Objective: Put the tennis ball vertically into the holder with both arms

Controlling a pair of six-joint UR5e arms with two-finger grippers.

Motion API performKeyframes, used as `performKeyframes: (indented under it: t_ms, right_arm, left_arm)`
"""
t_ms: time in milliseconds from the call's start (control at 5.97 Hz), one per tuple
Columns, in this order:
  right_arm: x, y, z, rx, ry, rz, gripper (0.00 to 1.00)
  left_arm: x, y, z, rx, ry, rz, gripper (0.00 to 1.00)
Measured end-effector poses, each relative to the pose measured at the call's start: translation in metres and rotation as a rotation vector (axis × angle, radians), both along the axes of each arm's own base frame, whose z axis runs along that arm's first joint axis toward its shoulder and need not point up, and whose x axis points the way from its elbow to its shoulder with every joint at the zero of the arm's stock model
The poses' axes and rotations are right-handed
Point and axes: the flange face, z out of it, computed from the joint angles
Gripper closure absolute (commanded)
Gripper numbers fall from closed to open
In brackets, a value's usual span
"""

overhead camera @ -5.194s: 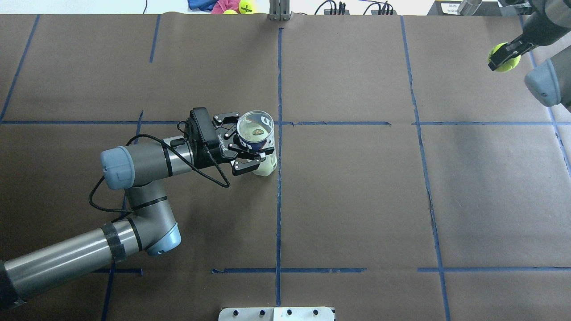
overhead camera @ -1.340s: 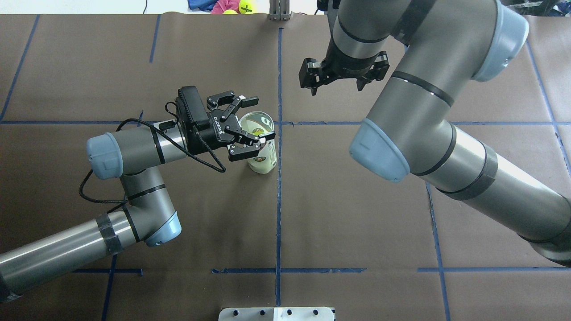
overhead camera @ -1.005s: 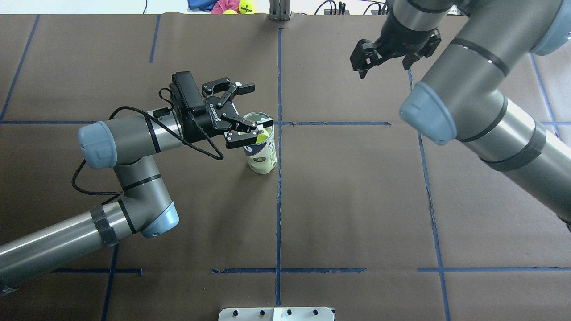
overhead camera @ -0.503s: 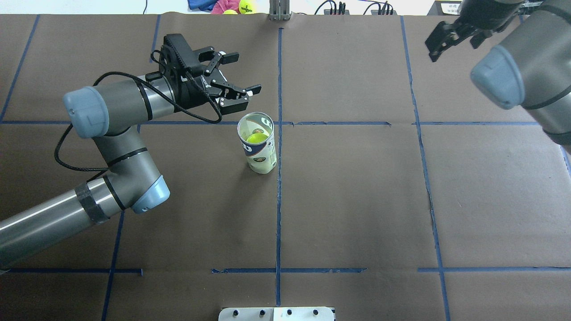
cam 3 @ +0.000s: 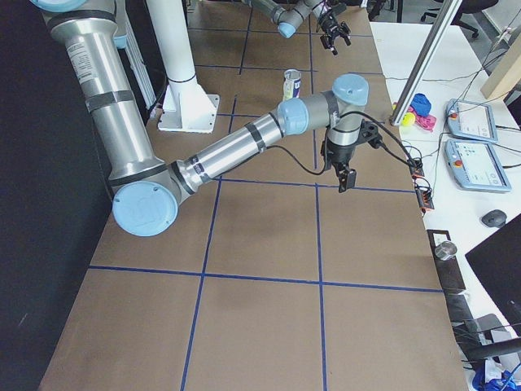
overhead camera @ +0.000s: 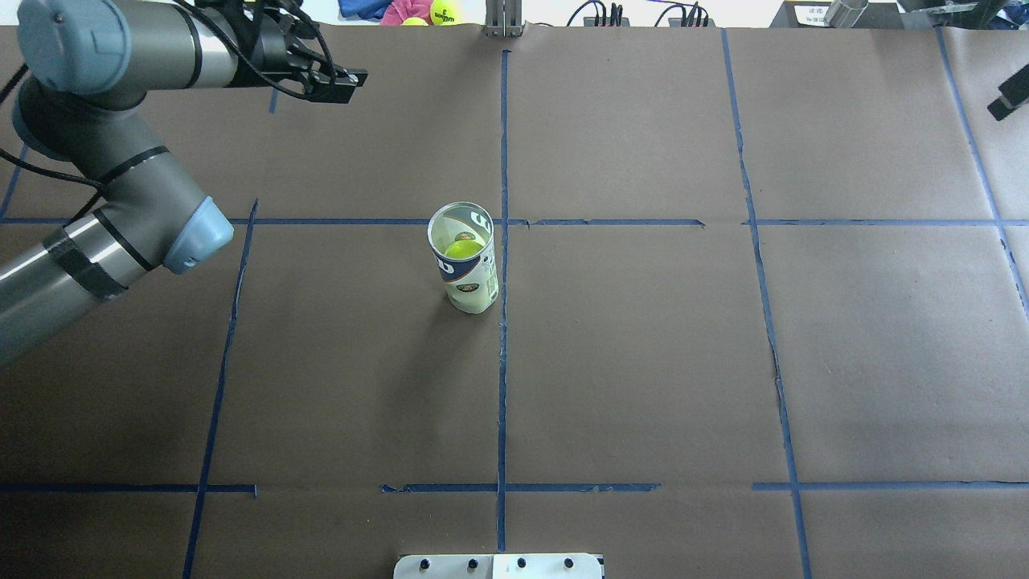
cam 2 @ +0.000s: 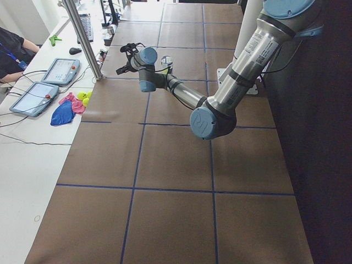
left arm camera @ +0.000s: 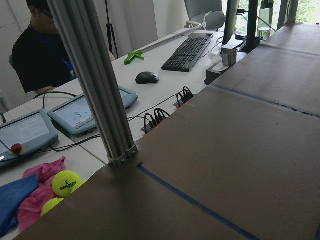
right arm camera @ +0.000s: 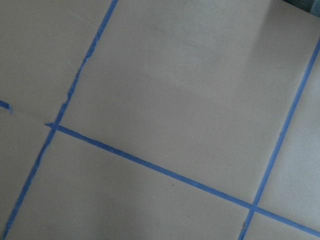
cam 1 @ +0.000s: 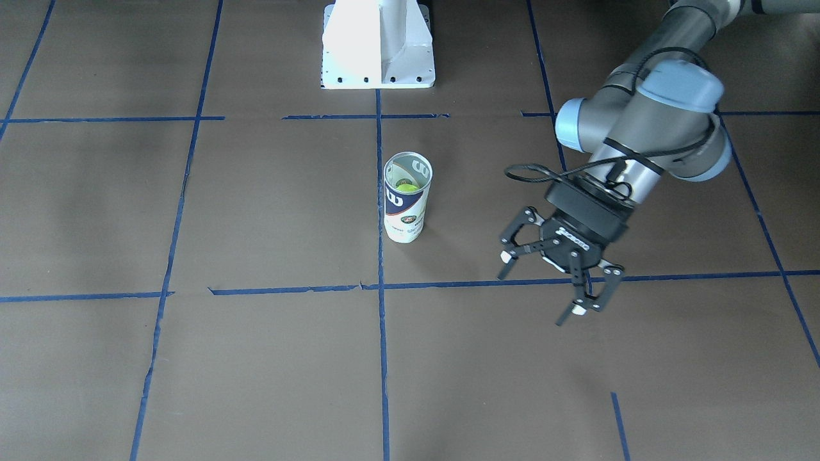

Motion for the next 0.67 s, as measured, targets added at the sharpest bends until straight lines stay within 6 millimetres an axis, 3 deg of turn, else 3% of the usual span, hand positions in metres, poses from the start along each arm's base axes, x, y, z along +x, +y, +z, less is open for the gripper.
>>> performKeyframes:
  t_ms: [335, 670]
  right_arm:
    - [0.054, 0.051, 0.079, -0.028, -0.029, 0.028, 0.0]
    - [0.08, 0.092, 0.129, -0.077, -0.026, 0.035, 0.0]
  left_arm:
    - [-0.048, -0.029, 0.042, -0.147, -0.121, -0.056, 0.0]
    - [-0.106, -0.059, 0.088, -0.383, -0.266, -0.11, 0.0]
